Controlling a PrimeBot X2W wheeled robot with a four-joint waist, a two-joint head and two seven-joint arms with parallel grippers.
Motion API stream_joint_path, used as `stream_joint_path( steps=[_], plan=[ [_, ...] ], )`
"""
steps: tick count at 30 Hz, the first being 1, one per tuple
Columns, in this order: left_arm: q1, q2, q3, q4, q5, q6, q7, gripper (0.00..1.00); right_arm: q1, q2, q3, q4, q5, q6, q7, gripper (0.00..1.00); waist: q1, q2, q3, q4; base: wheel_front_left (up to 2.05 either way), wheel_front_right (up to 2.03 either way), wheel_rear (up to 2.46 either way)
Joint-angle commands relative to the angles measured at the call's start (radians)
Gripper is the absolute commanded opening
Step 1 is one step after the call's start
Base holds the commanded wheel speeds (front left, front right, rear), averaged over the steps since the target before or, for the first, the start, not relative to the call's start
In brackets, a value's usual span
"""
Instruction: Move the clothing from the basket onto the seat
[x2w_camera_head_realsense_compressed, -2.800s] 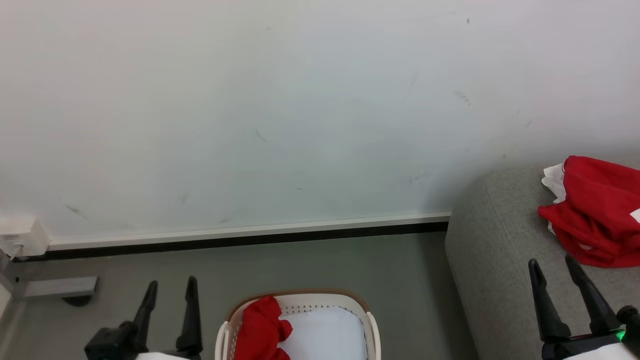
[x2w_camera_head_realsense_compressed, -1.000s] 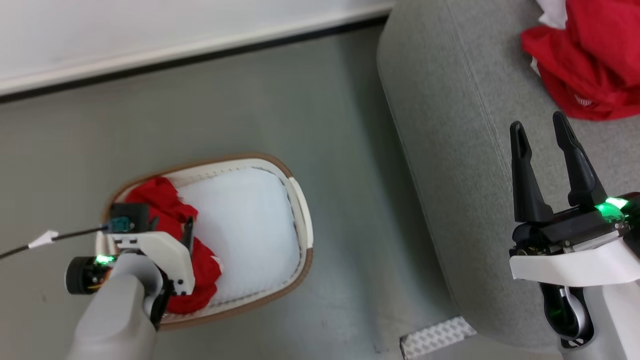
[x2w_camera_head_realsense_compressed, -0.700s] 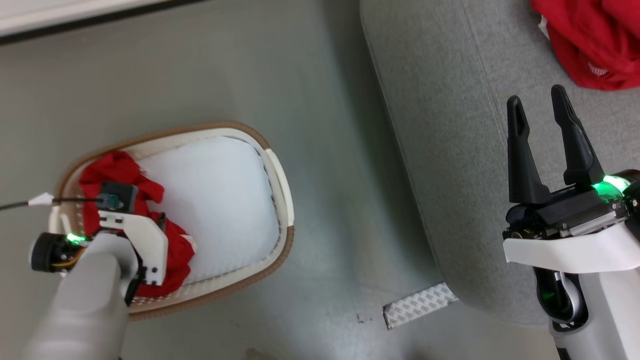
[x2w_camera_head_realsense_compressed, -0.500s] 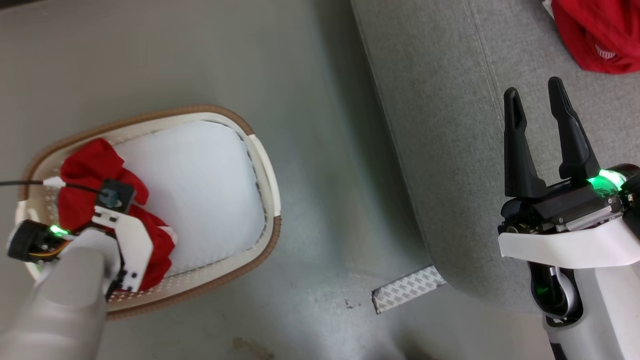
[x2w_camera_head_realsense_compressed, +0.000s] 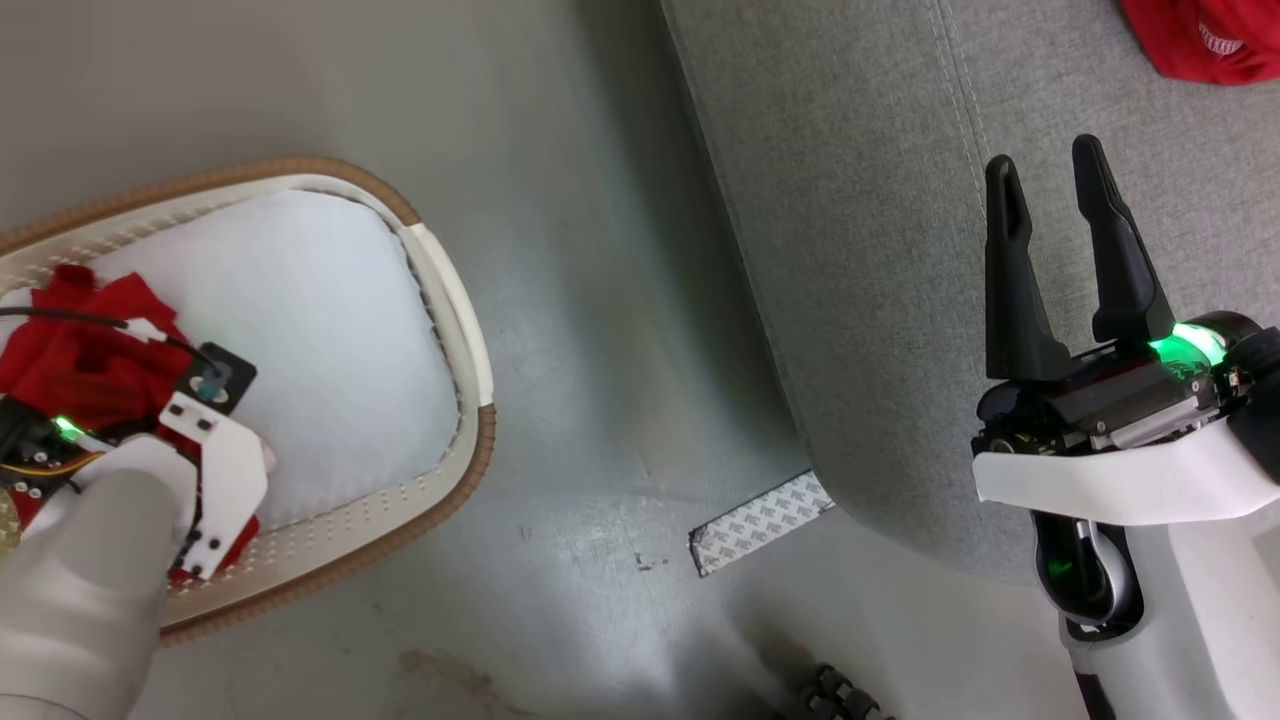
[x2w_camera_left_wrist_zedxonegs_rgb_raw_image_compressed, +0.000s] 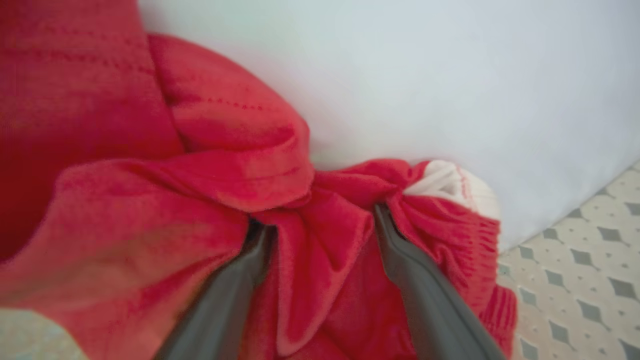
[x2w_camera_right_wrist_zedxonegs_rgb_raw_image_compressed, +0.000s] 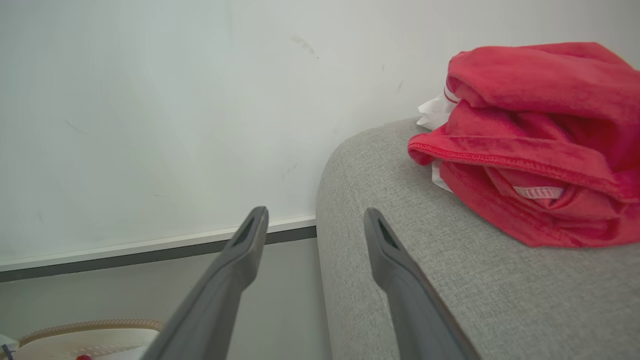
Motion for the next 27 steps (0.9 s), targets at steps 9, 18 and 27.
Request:
stream_joint_path(
  steps=[9, 18, 27],
  plan=[
    [-0.007, 0.01, -0.075, 0.007, -0.12, -0.003, -0.005, 0.0, -0.02, 0.009, -0.012, 0.016, -0.004, -0.002, 0.001, 1.0, -0.0001, 0.0, 0.001, -0.008, 0.0, 0.0, 0.0],
    [0.03, -0.038, -0.109, -0.011, -0.219, -0.001, -0.086, 0.0, 0.004, -0.001, -0.028, 0.041, -0.032, -0.002, 0.001, 1.0, -0.0001, 0.0, -0.146, 0.047, 0.0, 0.0, 0.0],
    [0.111, -0.128, -0.104, -0.032, -0.326, -0.001, -0.231, 0.0, 0.068, -0.051, -0.036, 0.079, -0.038, -0.002, 0.001, 1.0, -0.0001, 0.0, -0.401, 0.126, 0.0, 0.0, 0.0]
  ],
)
